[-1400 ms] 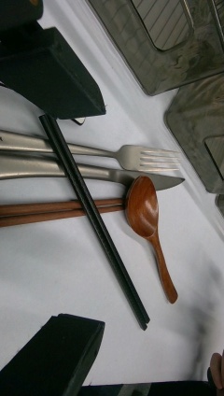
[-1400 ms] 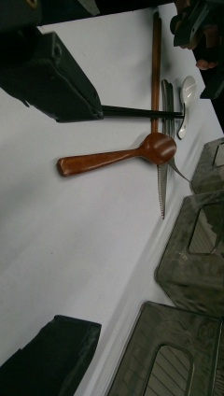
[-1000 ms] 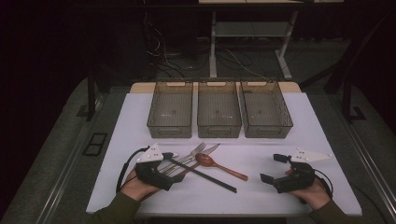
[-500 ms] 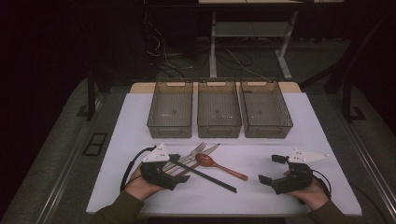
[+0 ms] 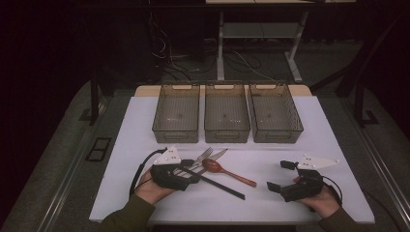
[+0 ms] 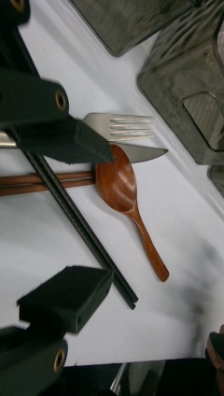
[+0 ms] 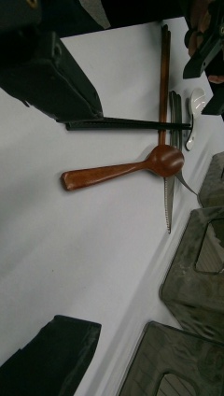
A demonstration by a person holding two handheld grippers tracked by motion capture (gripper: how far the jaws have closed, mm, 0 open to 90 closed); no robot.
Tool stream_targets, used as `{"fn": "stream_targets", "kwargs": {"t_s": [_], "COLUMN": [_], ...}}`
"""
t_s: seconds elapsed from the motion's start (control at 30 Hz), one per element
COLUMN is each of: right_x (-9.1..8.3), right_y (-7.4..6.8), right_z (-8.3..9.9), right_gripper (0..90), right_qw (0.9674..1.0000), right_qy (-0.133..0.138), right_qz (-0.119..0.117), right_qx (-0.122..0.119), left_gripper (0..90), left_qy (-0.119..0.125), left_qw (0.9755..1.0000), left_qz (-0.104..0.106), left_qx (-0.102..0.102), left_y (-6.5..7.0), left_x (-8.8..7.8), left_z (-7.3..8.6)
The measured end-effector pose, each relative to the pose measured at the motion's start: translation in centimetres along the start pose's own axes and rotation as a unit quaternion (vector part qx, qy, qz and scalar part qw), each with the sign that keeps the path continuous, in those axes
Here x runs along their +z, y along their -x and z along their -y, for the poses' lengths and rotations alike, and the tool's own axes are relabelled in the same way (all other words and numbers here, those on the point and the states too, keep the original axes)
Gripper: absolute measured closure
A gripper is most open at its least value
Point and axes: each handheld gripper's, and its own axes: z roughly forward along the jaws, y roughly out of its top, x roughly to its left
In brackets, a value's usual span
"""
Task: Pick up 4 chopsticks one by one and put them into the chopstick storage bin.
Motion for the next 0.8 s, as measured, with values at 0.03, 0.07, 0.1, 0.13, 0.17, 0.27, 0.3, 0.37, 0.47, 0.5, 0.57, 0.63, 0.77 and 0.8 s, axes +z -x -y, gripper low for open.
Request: {"fn": "stream_targets", "kwargs": {"t_s": [0.03, 0.07, 0.1, 0.13, 0.17, 0.27, 0.3, 0.37, 0.47, 0.5, 0.57, 0.63, 0.77, 0.8], "right_x": [0.0, 0.0, 0.0, 0.0, 0.0, 0.1, 0.1, 0.1, 0.2, 0.2, 0.2, 0.2, 0.2, 0.2], "right_y": [0.0, 0.0, 0.0, 0.0, 0.0, 0.0, 0.0, 0.0, 0.0, 0.0, 0.0, -0.1, -0.1, -0.1], "right_z": [0.0, 0.0, 0.0, 0.0, 0.0, 0.0, 0.0, 0.0, 0.0, 0.0, 0.0, 0.0, 0.0, 0.0], "right_gripper": [0.6, 0.6, 0.6, 0.6, 0.6, 0.6, 0.6, 0.6, 0.6, 0.6, 0.6, 0.6, 0.6, 0.6], "right_qw": [1.0, 1.0, 1.0, 1.0, 1.0, 1.0, 1.0, 1.0, 1.0, 1.0, 1.0, 1.0, 1.0, 1.0], "right_qy": [-0.001, 0.0, 0.0, 0.0, -0.001, -0.001, -0.001, -0.002, -0.003, -0.003, -0.003, -0.005, -0.004, -0.004], "right_qz": [0.0, 0.0, 0.0, 0.0, 0.0, 0.0, 0.0, 0.001, 0.001, 0.001, 0.001, 0.001, 0.001, 0.001], "right_qx": [0.001, 0.001, 0.001, 0.001, 0.002, 0.001, 0.001, 0.001, 0.002, 0.002, 0.002, 0.001, 0.001, 0.002], "left_gripper": [40.6, 43.3, 49.0, 51.9, 55.0, 62.8, 62.8, 70.1, 76.4, 76.4, 81.1, 86.6, 89.0, 89.0], "left_qy": [-0.005, -0.006, -0.008, -0.01, -0.014, -0.021, -0.022, -0.027, -0.038, -0.042, -0.05, -0.059, -0.076, -0.079], "left_qw": [1.0, 1.0, 1.0, 0.9999, 0.9999, 0.9998, 0.9997, 0.9996, 0.9992, 0.999, 0.9985, 0.998, 0.9966, 0.9963], "left_qz": [-0.001, 0.0, 0.0, 0.0, -0.001, -0.002, -0.002, -0.005, -0.009, -0.01, -0.016, -0.017, -0.027, -0.032], "left_qx": [0.004, 0.002, 0.002, 0.003, 0.003, -0.002, -0.005, -0.007, -0.009, -0.01, -0.012, -0.013, -0.014, -0.015], "left_y": [-0.1, -0.1, -0.1, -0.1, -0.2, -0.5, -0.5, -0.7, -1.0, -1.1, -1.3, -1.6, -1.8, -1.9], "left_x": [0.1, 0.3, 0.4, 0.5, 0.7, 1.0, 1.1, 1.1, 1.3, 1.4, 1.6, 1.8, 2.1, 2.1], "left_z": [-0.1, -0.2, -0.2, -0.3, -0.4, -0.4, -0.4, -0.4, -0.3, -0.3, -0.2, -0.1, 0.1, 0.1]}}
